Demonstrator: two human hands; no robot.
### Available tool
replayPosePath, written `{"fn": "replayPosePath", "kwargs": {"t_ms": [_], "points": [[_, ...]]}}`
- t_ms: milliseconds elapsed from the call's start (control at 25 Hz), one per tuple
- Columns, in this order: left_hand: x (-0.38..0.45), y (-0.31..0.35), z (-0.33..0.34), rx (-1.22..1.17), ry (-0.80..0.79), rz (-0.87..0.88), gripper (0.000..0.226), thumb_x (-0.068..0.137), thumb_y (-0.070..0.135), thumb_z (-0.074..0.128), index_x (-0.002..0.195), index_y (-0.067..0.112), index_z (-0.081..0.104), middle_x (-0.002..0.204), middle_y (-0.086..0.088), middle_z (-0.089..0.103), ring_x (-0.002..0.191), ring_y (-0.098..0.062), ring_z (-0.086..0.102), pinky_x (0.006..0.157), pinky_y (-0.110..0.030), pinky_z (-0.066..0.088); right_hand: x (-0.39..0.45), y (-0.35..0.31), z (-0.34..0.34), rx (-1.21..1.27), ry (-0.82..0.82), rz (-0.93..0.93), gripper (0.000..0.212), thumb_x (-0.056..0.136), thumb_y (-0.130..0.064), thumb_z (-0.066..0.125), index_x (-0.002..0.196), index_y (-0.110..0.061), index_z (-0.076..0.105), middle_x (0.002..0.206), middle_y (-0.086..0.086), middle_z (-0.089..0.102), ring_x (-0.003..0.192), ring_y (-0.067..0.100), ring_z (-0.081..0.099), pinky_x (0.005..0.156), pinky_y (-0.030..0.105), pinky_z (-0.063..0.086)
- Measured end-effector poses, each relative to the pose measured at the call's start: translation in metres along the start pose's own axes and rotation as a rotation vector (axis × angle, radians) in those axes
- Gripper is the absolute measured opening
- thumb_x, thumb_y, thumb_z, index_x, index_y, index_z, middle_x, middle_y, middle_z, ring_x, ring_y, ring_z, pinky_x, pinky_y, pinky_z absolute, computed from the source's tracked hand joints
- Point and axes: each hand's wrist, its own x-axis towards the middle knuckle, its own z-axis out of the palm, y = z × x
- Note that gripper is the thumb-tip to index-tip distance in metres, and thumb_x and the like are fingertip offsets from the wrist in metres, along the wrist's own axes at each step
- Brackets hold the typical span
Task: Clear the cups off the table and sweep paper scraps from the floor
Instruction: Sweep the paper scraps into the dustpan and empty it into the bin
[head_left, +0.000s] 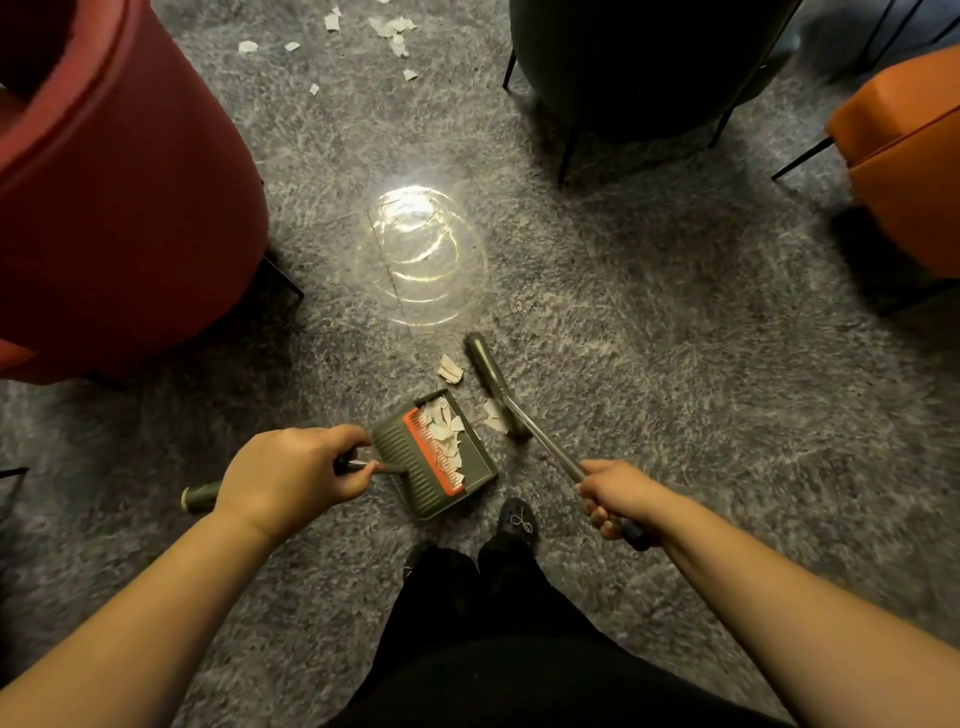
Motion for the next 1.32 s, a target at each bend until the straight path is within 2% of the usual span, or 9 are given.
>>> {"fn": "replayPosePath", "kwargs": {"t_ms": [160,360,680,800,920,1040,1200,1320], "points": [[-0.022,-0.016,-0.015,-0.022,0.012,-0.077,0.033,0.062,0.026,0.091,0.092,0.024,0.077,0.066,0.003,0.071,0.054,-0.023,0.067,0.045,-0.03,0.05,-0.012,0.005,0.015,-0.044,0.019,-0.03,0.043,0.092,0.002,0.036,0.134,-0.007,0.04,0.056,0.003,0.04,0.035,0.009,0.035,0.036,0.014,0.028],[-0.046,-0.031,-0.037,0.002,0.046,-0.106,0.031,0.063,0.03,0.09,0.09,0.029,0.075,0.062,0.008,0.068,0.05,-0.018,0.063,0.041,-0.025,0.045,-0.024,0.008,0.029,-0.052,0.064,-0.075,0.042,0.093,0.001,0.036,0.134,-0.008,0.041,0.057,0.006,0.042,0.036,0.011,0.035,0.039,0.018,0.028],[-0.063,-0.051,-0.025,0.001,-0.036,-0.223,0.025,0.073,0.038,0.08,0.096,0.029,0.074,0.069,0.002,0.071,0.061,-0.023,0.067,0.05,-0.029,0.048,-0.011,-0.004,0.034,-0.101,0.121,-0.043,0.045,0.094,0.0,0.035,0.138,-0.01,0.04,0.064,0.008,0.043,0.043,0.013,0.037,0.04,0.02,0.03],[-0.058,-0.059,-0.022,0.017,-0.088,-0.192,0.025,0.076,0.044,0.075,0.097,0.032,0.073,0.073,0.004,0.072,0.067,-0.023,0.067,0.054,-0.03,0.05,-0.003,0.002,0.046,-0.057,0.082,0.004,0.049,0.094,-0.002,0.034,0.14,-0.019,0.036,0.06,0.005,0.041,0.039,0.01,0.036,0.037,0.016,0.03],[-0.056,-0.06,-0.015,0.045,-0.122,-0.176,0.026,0.079,0.048,0.07,0.1,0.033,0.072,0.078,0.004,0.072,0.073,-0.023,0.068,0.057,-0.03,0.049,0.0,0.009,0.064,-0.059,0.037,0.02,0.046,0.094,-0.002,0.033,0.137,-0.014,0.038,0.056,0.003,0.04,0.035,0.009,0.035,0.038,0.016,0.03],[-0.056,-0.053,-0.003,0.064,-0.132,-0.134,0.028,0.08,0.051,0.066,0.101,0.033,0.07,0.081,0.003,0.072,0.076,-0.024,0.068,0.057,-0.03,0.045,-0.003,0.016,0.088,-0.002,-0.003,0.032,0.053,0.094,-0.001,0.033,0.143,-0.019,0.032,0.05,0.001,0.041,0.034,0.008,0.035,0.037,0.015,0.03],[-0.06,-0.059,-0.001,0.059,-0.122,-0.115,0.026,0.08,0.05,0.067,0.099,0.033,0.069,0.076,0.003,0.071,0.071,-0.025,0.067,0.054,-0.03,0.045,-0.016,0.022,0.112,0.058,-0.076,0.061,0.054,0.096,-0.002,0.033,0.147,-0.019,0.027,0.047,0.0,0.041,0.032,0.007,0.034,0.035,0.013,0.029],[-0.068,-0.064,-0.002,0.042,-0.061,-0.083,0.023,0.075,0.042,0.076,0.093,0.029,0.072,0.067,0.002,0.069,0.06,-0.026,0.066,0.048,-0.027,0.043,-0.029,0.02,0.117,0.046,-0.134,0.068,0.048,0.097,-0.004,0.036,0.141,-0.023,0.033,0.052,0.0,0.042,0.033,0.005,0.035,0.034,0.015,0.029]]}}
